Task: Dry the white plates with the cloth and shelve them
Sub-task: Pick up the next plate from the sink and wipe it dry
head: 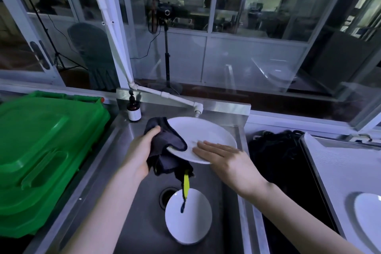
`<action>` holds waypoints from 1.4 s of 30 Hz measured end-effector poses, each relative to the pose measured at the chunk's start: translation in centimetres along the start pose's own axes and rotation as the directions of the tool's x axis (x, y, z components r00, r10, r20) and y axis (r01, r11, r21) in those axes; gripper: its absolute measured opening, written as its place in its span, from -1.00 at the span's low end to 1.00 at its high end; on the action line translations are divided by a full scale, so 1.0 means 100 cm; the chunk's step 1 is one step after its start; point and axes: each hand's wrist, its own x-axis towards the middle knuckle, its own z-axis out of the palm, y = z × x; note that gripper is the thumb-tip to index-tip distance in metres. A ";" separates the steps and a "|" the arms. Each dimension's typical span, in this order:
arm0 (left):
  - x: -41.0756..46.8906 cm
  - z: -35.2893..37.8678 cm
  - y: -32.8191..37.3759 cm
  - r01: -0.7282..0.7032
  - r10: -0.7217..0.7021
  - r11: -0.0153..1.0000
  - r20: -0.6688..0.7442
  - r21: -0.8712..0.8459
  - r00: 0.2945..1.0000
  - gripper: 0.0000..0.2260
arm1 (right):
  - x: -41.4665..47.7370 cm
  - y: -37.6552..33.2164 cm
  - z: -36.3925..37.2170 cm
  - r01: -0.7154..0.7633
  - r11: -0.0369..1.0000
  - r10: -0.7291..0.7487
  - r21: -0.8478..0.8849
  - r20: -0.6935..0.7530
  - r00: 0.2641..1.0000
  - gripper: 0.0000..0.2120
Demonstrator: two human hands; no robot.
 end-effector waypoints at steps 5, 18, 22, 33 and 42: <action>0.000 0.003 -0.002 -0.218 0.193 0.972 -0.234 -0.089 0.953 -0.85 | 0.001 -0.004 0.004 -0.501 0.649 0.542 0.573 0.114 0.833 -0.89; -0.031 0.058 -0.033 -0.780 0.640 0.565 0.453 0.271 0.621 -0.48 | 0.028 -0.017 0.003 -0.419 0.435 0.596 0.797 0.094 0.797 -0.77; -0.006 0.056 -0.013 -0.605 0.567 0.700 0.219 0.380 0.794 -0.56 | 0.020 -0.022 0.003 -0.420 0.531 0.519 0.736 0.109 0.847 -0.85; -0.016 0.059 -0.021 -0.805 0.630 0.458 0.500 0.377 0.594 -0.46 | 0.019 -0.011 0.001 -0.395 0.278 0.579 0.875 0.176 0.796 -0.90; -0.008 0.020 -0.036 -0.641 0.538 0.617 0.350 0.457 0.767 -0.52 | -0.002 0.001 -0.014 -0.366 0.006 0.591 0.931 0.292 0.753 -0.77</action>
